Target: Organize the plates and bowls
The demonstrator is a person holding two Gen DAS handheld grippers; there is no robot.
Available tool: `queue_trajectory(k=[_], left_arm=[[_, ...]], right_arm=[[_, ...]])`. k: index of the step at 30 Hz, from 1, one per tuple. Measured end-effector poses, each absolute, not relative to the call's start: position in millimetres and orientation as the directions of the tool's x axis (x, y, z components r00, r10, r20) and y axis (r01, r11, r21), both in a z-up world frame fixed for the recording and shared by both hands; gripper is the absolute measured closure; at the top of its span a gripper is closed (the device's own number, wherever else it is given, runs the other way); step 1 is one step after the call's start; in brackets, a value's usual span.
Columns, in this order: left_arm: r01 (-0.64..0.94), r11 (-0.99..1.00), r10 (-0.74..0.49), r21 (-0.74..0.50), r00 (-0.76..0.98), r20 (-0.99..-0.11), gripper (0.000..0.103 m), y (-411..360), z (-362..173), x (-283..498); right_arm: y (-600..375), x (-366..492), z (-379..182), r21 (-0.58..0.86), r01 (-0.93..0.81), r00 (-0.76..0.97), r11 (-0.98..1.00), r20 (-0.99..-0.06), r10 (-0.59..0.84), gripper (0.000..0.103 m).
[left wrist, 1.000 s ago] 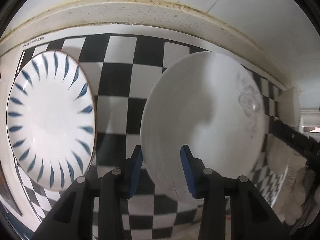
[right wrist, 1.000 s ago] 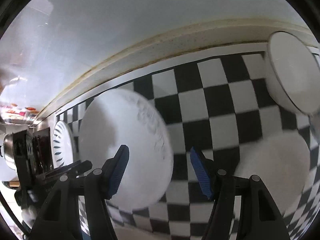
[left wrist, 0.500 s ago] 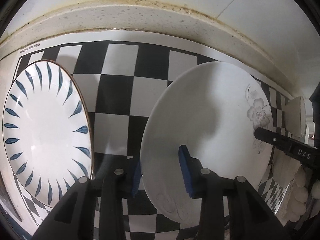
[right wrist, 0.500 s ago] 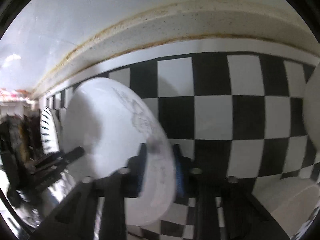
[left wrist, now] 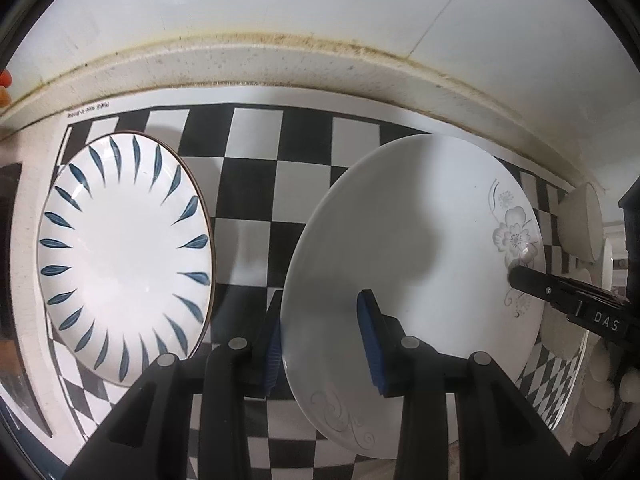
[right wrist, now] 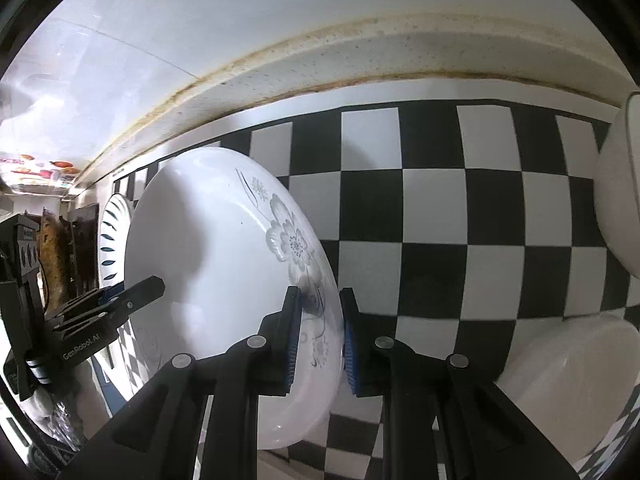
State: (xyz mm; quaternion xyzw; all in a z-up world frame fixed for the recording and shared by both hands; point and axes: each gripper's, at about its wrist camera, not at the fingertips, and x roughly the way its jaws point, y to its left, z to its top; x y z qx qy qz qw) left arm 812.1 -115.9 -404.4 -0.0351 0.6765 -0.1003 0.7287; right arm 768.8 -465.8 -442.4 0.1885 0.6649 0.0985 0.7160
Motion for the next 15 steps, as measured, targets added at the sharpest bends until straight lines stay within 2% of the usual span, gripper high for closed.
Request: queue_trajectory(k=[15], left_arm=[[0.175, 0.969, -0.192, -0.175, 0.083, -0.978, 0.071, -115.7, -339.3, 727.8]], right_arm=[[-461.4, 699.1, -393.1, 0.421, 0.122, 0.145, 0.899, -0.904, 0.403, 0.083]])
